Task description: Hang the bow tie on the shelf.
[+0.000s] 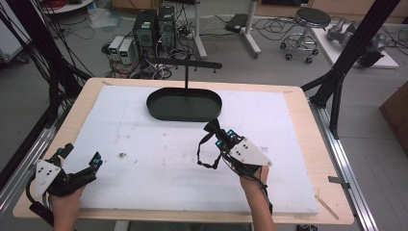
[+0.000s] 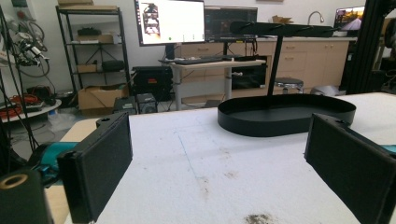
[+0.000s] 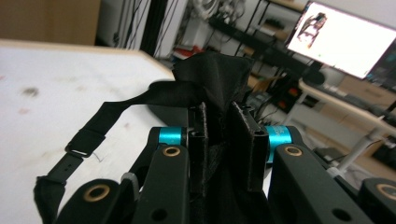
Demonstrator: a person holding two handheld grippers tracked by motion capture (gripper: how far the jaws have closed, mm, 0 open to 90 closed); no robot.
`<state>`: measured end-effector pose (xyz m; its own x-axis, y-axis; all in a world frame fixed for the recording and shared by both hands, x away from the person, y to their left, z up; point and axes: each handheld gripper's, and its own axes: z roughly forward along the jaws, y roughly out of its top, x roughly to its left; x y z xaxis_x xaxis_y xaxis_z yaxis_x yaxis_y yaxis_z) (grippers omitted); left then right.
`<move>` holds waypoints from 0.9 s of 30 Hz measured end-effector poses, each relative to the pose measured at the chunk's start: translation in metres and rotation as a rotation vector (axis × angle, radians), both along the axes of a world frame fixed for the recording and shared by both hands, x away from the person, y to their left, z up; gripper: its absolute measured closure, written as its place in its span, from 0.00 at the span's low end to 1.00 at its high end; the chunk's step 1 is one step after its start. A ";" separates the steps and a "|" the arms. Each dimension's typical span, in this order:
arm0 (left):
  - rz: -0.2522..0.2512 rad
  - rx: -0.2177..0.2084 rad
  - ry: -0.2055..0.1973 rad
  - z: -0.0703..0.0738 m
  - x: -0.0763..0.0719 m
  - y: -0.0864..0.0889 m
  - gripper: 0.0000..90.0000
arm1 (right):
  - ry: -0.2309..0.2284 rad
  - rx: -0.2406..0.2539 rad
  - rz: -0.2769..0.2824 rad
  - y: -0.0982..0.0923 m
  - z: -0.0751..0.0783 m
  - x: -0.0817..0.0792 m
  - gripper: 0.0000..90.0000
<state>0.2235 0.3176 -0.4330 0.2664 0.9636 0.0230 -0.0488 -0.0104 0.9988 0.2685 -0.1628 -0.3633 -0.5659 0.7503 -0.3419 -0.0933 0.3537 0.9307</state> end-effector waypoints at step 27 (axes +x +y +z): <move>-0.001 -0.004 0.006 -0.003 0.002 0.000 0.09 | -0.201 0.124 -0.172 0.016 0.052 0.078 0.85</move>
